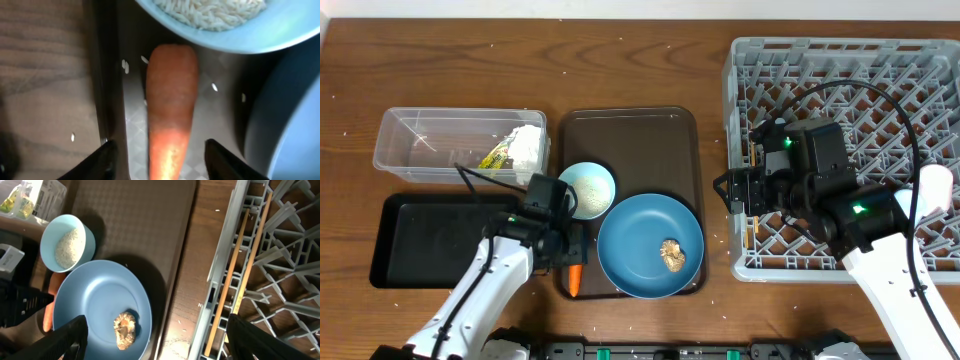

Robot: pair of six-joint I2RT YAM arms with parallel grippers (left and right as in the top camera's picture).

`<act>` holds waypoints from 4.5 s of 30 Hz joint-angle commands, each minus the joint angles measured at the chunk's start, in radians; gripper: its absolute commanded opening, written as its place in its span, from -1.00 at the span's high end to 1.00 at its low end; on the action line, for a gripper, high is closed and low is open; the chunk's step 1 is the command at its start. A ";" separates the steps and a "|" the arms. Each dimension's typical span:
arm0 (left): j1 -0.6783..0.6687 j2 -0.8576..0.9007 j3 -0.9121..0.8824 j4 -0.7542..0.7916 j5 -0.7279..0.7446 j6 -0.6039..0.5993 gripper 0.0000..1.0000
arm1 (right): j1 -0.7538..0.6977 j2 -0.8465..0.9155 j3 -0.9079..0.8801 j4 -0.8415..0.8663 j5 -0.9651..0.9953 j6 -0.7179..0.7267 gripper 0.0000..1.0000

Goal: Sort waste into correct bins and load items into the dishwasher rack
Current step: 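Reach left gripper down to the orange carrot and grasp it, then move carrot left and drop it onto the black tray, then reach left gripper to the white rice bowl rim and grasp it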

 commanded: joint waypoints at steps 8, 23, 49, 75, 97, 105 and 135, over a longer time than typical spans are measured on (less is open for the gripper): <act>-0.004 0.009 -0.039 0.079 -0.023 0.000 -0.07 | 0.011 0.011 0.005 0.006 0.013 0.004 -0.64; -0.005 0.170 -0.038 0.150 -0.001 0.000 0.12 | 0.011 0.017 0.005 -0.013 0.013 0.003 -0.64; 0.013 -0.108 0.224 -0.233 -0.080 -0.092 0.61 | 0.011 0.017 0.005 -0.022 0.013 0.003 -0.64; 0.691 0.035 0.122 -0.063 -0.441 -0.647 0.77 | 0.011 0.017 0.005 -0.051 0.013 0.003 -0.64; 0.565 -0.158 0.291 -0.093 0.113 -0.072 -0.53 | 0.011 0.017 0.005 -0.041 0.013 -0.005 -0.65; 0.183 -0.152 0.304 -0.049 0.108 0.237 -0.50 | 0.011 0.017 0.005 -0.013 0.013 -0.003 -0.65; -0.182 0.354 0.304 0.332 -0.155 -0.008 -0.06 | 0.012 0.018 0.005 -0.049 0.009 0.008 -0.65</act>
